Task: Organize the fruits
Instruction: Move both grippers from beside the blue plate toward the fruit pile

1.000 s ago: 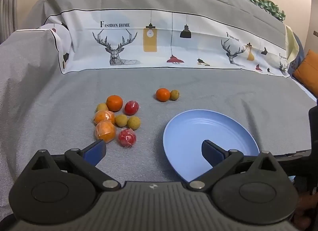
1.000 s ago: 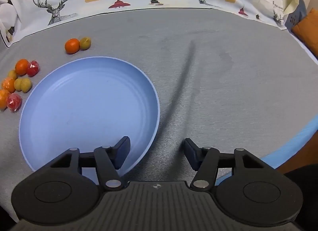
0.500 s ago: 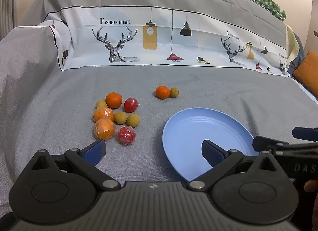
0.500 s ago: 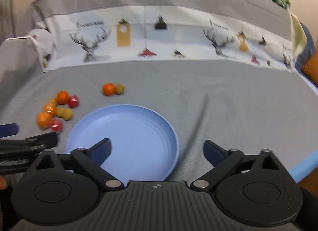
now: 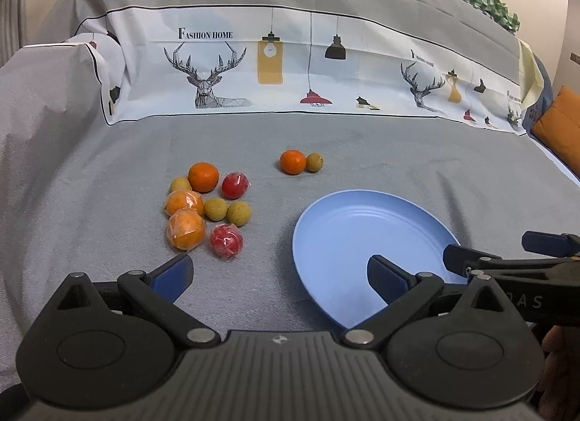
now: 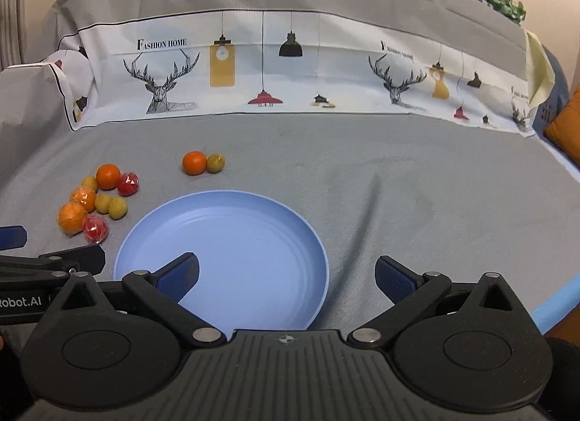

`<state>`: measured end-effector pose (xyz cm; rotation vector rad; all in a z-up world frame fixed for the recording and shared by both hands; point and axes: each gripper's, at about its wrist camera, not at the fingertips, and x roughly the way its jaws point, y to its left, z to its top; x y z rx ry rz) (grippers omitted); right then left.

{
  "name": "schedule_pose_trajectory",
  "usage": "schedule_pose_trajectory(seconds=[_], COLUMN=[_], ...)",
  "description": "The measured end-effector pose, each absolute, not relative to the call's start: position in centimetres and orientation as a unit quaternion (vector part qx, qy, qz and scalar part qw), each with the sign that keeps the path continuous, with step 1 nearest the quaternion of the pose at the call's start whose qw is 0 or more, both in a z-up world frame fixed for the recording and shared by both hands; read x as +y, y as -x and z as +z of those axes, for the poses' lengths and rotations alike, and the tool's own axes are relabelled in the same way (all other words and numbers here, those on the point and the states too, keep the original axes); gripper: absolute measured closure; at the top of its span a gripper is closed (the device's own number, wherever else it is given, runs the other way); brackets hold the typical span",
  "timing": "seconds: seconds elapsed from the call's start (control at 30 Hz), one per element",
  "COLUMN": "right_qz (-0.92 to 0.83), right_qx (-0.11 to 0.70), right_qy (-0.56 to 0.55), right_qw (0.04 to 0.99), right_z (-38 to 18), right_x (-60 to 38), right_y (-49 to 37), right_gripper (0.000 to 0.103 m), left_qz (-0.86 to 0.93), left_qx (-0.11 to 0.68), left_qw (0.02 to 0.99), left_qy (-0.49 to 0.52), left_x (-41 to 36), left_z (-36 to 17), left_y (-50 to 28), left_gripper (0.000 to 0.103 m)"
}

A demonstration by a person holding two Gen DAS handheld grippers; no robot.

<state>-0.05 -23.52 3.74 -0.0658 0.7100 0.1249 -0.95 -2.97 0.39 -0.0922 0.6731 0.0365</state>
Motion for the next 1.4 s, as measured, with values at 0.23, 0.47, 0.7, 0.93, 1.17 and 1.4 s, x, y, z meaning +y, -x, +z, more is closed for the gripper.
schedule_pose_trajectory(seconds=[0.23, 0.47, 0.7, 0.93, 1.17, 1.4], right_qz=[0.060, 0.074, 0.076, 0.083, 0.083, 0.110], right_qx=[0.364, 0.376, 0.377, 0.367, 0.360, 0.344], right_qy=[0.019, 0.019, 0.015, 0.000, -0.002, -0.002], right_qw=[0.929, 0.923, 0.923, 0.927, 0.929, 0.933], right_z=[3.42, 3.36, 3.14, 3.41, 3.38, 3.76], right_x=[-23.80, -23.77, -23.74, -23.93, -23.83, -23.48], right_y=[-0.40, -0.57, -0.53, -0.48, -0.47, -0.12], right_gripper=[0.001, 0.005, 0.020, 0.038, 0.048, 0.071], left_qz=[0.011, 0.005, -0.005, -0.014, -0.030, -0.066], left_qx=[0.329, 0.328, 0.322, 0.322, 0.323, 0.321], left_qw=[0.943, 0.944, 0.946, 0.946, 0.945, 0.944], left_qy=[0.041, 0.038, 0.032, 0.036, 0.034, 0.042], left_x=[-3.22, -3.43, -3.80, -3.76, -3.96, -3.94], left_z=[0.40, 0.44, 0.52, 0.56, 0.51, 0.81], left_y=[1.01, 1.08, 1.33, 1.39, 1.43, 1.72], left_gripper=[0.001, 0.001, 0.004, 0.020, 0.047, 0.084])
